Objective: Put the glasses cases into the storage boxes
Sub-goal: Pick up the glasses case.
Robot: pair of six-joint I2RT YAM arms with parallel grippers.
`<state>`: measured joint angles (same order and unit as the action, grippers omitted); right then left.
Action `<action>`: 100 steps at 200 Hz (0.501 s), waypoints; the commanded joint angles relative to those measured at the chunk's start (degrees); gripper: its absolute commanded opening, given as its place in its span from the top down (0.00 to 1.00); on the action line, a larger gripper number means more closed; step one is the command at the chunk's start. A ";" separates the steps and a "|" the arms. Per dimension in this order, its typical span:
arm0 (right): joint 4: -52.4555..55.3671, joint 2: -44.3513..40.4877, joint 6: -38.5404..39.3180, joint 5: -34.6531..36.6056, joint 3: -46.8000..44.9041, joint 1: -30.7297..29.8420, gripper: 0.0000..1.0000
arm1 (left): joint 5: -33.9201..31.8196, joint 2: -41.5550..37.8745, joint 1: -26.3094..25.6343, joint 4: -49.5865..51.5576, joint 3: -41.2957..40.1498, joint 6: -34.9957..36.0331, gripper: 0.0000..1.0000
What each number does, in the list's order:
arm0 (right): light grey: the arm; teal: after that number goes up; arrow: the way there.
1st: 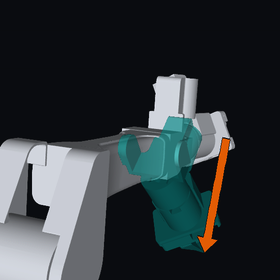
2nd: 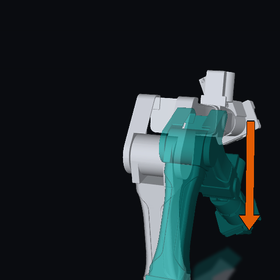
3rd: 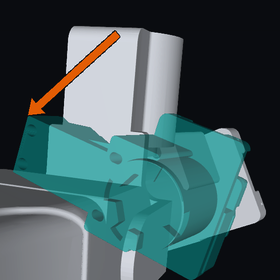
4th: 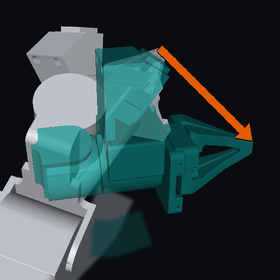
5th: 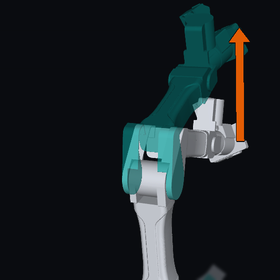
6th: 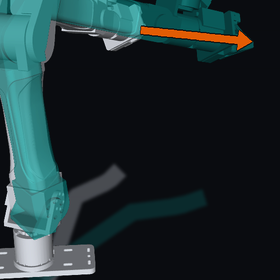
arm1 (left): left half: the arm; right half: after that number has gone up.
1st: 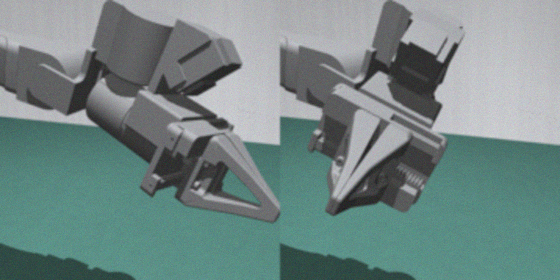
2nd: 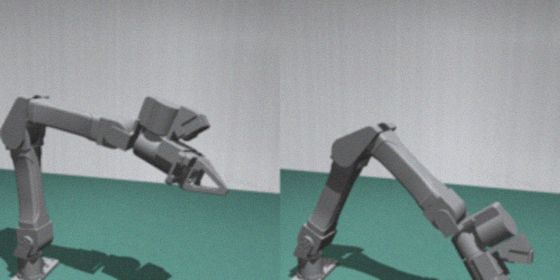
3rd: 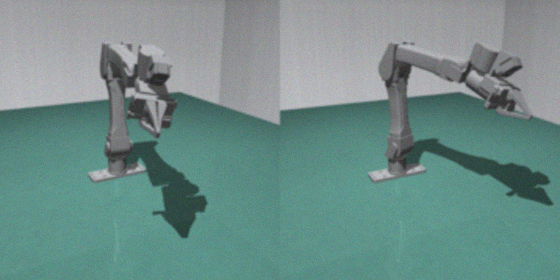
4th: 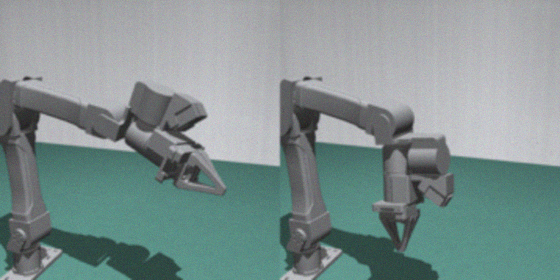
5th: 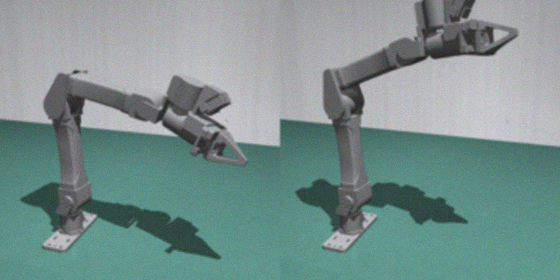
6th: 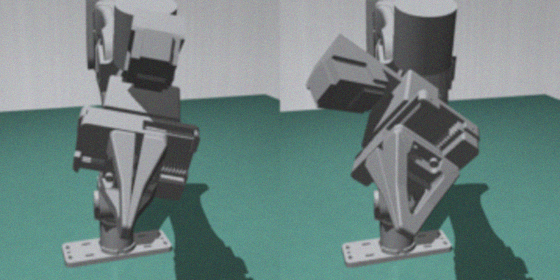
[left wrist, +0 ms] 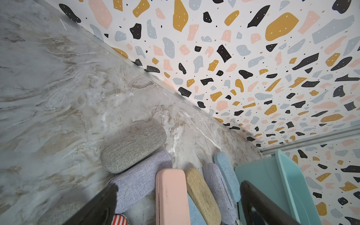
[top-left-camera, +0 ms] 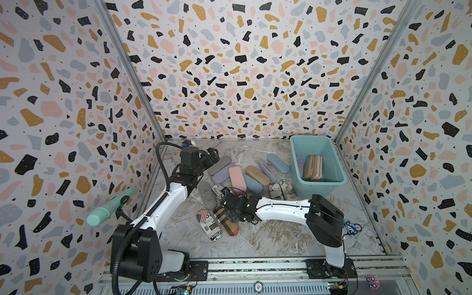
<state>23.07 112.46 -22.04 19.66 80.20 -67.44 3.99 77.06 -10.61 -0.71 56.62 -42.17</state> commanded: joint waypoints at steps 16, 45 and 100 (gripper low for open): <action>0.31 -0.06 -0.57 1.70 1.27 -0.36 0.28 | 0.67 -0.11 0.24 -2.66 -0.51 -0.04 0.01; -0.40 -0.79 -0.38 1.35 0.84 -0.44 0.32 | 0.89 -0.02 0.25 -2.70 -0.46 -0.01 0.02; -1.61 -3.43 0.54 1.36 0.41 -0.82 0.34 | 1.02 -0.12 0.24 -2.72 -0.48 0.07 0.02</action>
<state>22.44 112.46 -21.93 20.18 80.20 -67.90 4.08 77.06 -10.61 -1.61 56.62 -42.24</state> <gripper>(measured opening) 0.704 0.985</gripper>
